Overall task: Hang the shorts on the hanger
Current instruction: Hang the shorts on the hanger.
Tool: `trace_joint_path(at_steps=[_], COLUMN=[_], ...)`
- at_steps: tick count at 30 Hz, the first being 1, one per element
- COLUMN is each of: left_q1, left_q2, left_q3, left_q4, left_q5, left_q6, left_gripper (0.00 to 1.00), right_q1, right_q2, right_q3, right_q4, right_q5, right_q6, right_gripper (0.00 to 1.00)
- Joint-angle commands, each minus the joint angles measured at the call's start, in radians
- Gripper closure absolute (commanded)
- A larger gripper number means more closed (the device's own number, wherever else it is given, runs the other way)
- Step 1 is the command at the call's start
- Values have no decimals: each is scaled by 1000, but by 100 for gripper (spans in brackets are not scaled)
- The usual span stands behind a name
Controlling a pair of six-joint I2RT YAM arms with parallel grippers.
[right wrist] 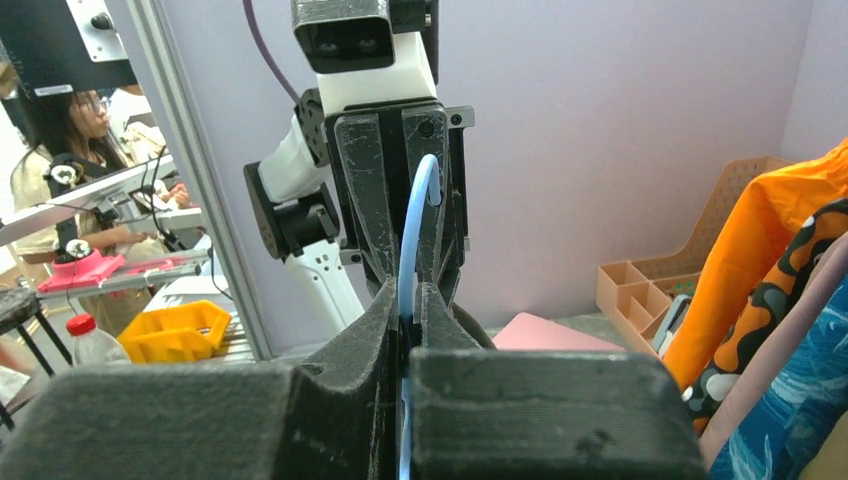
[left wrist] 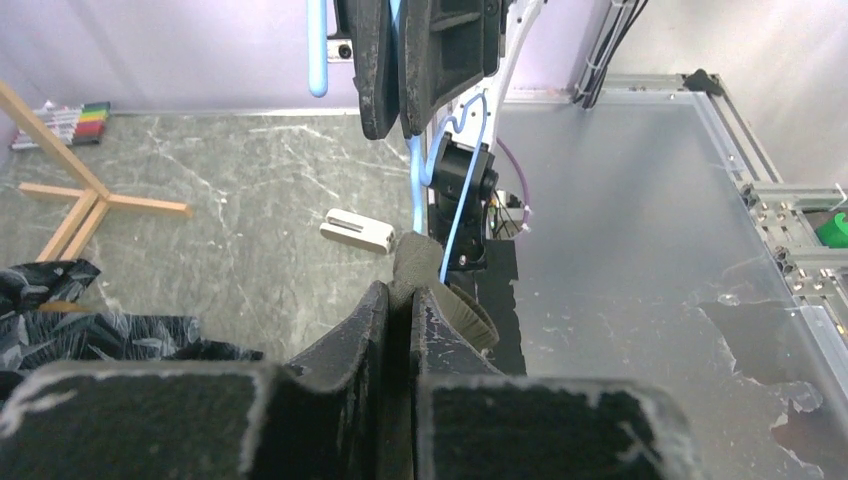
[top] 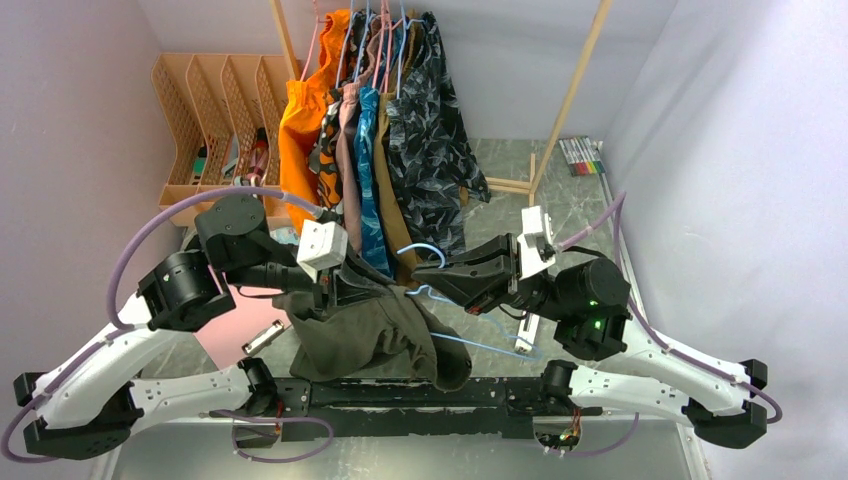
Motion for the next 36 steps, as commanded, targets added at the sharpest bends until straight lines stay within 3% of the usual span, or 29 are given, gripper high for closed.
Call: trace_joint_path(at_steps=[1, 14, 21, 30, 36], left_q1=[2, 2, 2, 2, 1], left_q2=[-25, -59, -59, -98, -157], left_q3=[13, -91, -140, -179, -259], left_q4=[157, 390, 552, 548, 629], left_q5=[3, -112, -45, -30, -47], left_q6=[-39, -136, -222, -233, -277], left_gripper=[93, 93, 93, 93, 93], right_q1=[2, 2, 1, 2, 1], right_q2=[-9, -8, -13, -44, -71], right_q3=[-2, -16, -25, -28, -54], right_q4=[58, 46, 57, 10, 5], right_q5=[-7, 15, 37, 62, 75], right_q6=[-2, -15, -18, -42, -37], right_gripper=[100, 100, 100, 100, 100])
